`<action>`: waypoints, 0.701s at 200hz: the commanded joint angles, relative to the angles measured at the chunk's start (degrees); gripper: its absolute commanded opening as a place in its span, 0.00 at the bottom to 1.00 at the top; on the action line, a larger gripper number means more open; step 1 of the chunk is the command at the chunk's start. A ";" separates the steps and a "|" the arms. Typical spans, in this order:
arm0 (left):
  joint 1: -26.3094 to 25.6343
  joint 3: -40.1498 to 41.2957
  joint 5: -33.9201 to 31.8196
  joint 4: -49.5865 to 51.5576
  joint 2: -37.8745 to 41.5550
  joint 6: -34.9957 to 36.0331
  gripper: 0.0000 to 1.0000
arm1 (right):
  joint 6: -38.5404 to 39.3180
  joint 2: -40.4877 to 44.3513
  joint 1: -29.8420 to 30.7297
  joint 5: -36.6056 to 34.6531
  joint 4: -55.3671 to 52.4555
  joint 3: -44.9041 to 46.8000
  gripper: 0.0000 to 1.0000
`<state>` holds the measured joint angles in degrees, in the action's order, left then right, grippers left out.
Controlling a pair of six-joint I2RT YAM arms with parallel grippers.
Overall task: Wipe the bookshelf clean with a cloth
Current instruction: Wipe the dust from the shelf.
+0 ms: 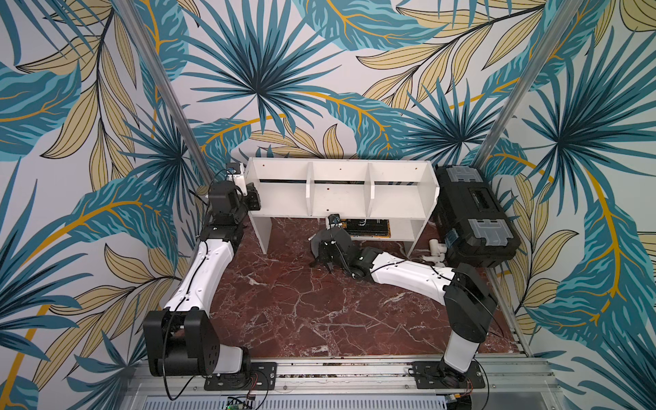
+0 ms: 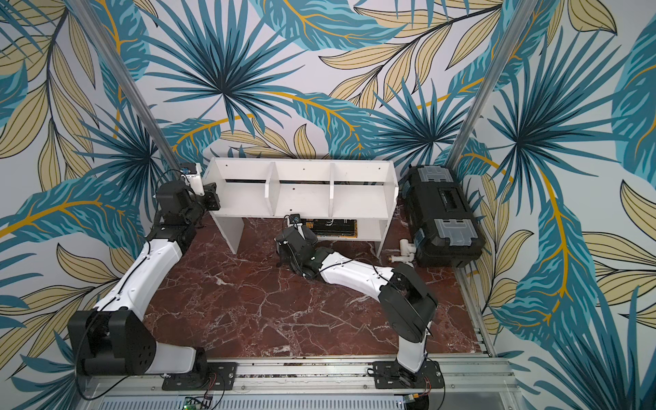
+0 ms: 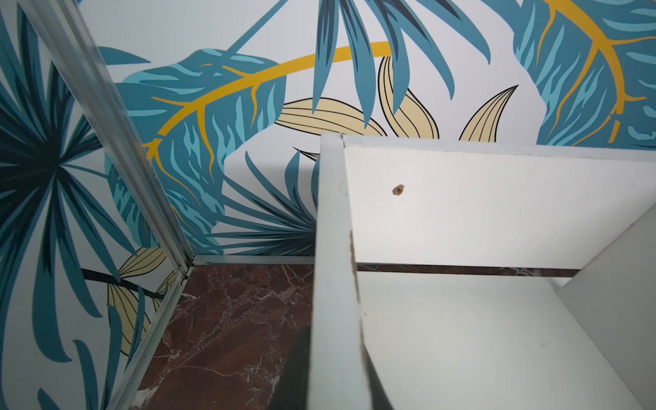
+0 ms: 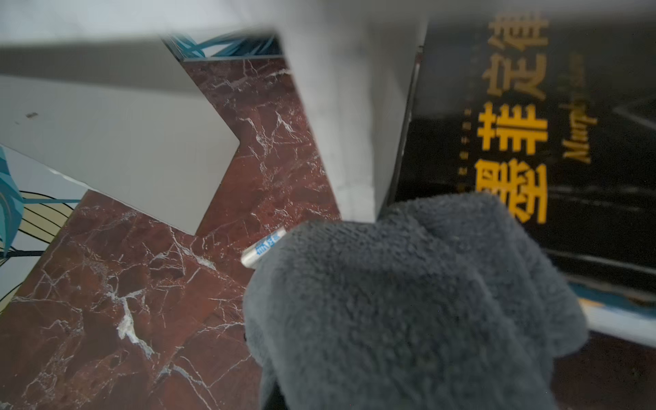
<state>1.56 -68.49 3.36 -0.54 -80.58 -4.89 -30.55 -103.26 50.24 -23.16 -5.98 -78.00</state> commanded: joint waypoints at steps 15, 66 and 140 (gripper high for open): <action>0.29 2.84 4.54 2.27 0.55 -7.86 0.00 | 3.27 8.79 -0.72 -6.38 -2.53 -1.53 0.00; 0.27 2.92 4.32 2.38 0.41 -7.86 0.00 | 0.15 24.52 -9.54 -11.31 -9.75 11.76 0.00; 0.28 2.98 4.37 2.38 0.47 -7.77 0.00 | -0.02 38.78 -32.77 -0.82 -17.44 24.83 0.00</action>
<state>1.56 -68.36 3.36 -0.71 -80.58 -4.89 -30.76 -63.26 21.78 -29.04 -21.61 -55.70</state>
